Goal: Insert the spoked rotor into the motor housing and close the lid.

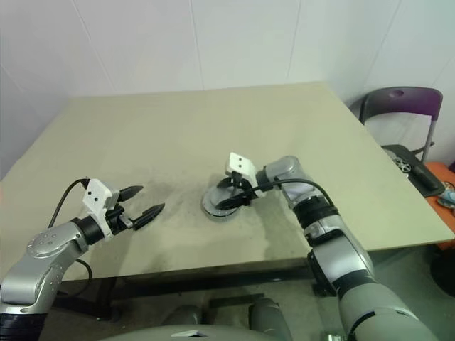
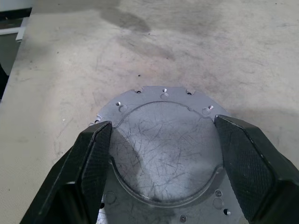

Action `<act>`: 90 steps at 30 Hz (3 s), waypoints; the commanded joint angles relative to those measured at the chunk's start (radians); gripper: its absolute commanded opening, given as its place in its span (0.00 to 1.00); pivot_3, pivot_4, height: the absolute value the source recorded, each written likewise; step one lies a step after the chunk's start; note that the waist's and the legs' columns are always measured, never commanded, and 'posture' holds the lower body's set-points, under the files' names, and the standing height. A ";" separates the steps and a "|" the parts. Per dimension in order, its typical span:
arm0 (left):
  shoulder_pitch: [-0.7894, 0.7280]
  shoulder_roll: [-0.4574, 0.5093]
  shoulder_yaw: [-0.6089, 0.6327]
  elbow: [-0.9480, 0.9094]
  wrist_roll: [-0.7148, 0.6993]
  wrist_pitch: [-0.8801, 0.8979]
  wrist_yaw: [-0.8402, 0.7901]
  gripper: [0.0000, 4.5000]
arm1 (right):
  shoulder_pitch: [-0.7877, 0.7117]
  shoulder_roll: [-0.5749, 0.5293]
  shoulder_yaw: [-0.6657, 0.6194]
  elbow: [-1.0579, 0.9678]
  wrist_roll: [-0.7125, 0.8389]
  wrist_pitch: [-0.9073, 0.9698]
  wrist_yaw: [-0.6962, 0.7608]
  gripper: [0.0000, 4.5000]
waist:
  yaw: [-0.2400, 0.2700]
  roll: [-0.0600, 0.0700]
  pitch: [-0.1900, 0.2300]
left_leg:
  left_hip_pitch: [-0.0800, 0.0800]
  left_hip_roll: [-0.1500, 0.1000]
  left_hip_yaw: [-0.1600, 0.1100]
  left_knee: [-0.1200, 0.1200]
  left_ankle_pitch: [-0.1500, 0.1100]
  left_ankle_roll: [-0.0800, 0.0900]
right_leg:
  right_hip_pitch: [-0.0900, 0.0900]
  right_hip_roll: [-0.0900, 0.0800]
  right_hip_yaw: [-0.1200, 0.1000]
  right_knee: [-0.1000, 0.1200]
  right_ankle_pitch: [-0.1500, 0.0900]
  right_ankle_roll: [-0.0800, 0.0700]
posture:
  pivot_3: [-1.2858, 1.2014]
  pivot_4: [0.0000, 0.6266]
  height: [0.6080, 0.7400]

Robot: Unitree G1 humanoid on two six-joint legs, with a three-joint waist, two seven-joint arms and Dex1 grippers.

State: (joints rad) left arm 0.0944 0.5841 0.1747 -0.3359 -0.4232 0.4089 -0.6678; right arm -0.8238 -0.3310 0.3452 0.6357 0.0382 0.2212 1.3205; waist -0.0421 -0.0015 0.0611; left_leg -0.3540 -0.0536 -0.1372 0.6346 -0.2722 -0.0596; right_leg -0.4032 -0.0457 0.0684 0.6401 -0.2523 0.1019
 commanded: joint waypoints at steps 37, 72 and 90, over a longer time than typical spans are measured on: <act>-0.088 -0.021 -0.063 -0.030 0.002 0.023 0.021 1.00 | -0.019 0.055 -0.012 0.008 -0.012 0.121 -0.046 0.70 | -0.004 0.000 0.000 | 0.014 0.000 0.000 0.010 0.000 0.000 | 0.015 0.001 0.000 0.008 -0.004 0.000 | 0.52 0.00 1.00; -0.058 0.018 0.000 -0.023 -0.014 0.019 -0.007 1.00 | -0.074 0.041 -0.062 -0.010 0.038 0.141 -0.034 0.70 | -0.002 0.002 0.001 | 0.009 0.000 0.000 0.008 0.000 0.000 | 0.010 0.000 0.000 0.006 -0.005 0.000 | 0.52 0.00 1.00; -0.062 0.027 0.007 -0.022 -0.015 0.022 -0.016 1.00 | -0.031 0.030 -0.033 0.027 -0.013 0.056 -0.036 0.70 | -0.002 0.001 0.001 | 0.000 0.000 0.000 0.008 0.000 0.000 | 0.001 0.001 0.000 0.006 -0.001 -0.001 | 0.52 0.00 1.00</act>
State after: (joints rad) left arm 0.0443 0.5983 0.1528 -0.3385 -0.4264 0.4338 -0.6803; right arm -0.8455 -0.2951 0.3173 0.6695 0.0225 0.2831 1.2753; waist -0.0445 0.0000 0.0624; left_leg -0.3544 -0.0539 -0.1375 0.6425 -0.2723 -0.0597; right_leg -0.4027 -0.0452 0.0687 0.6463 -0.2533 0.1011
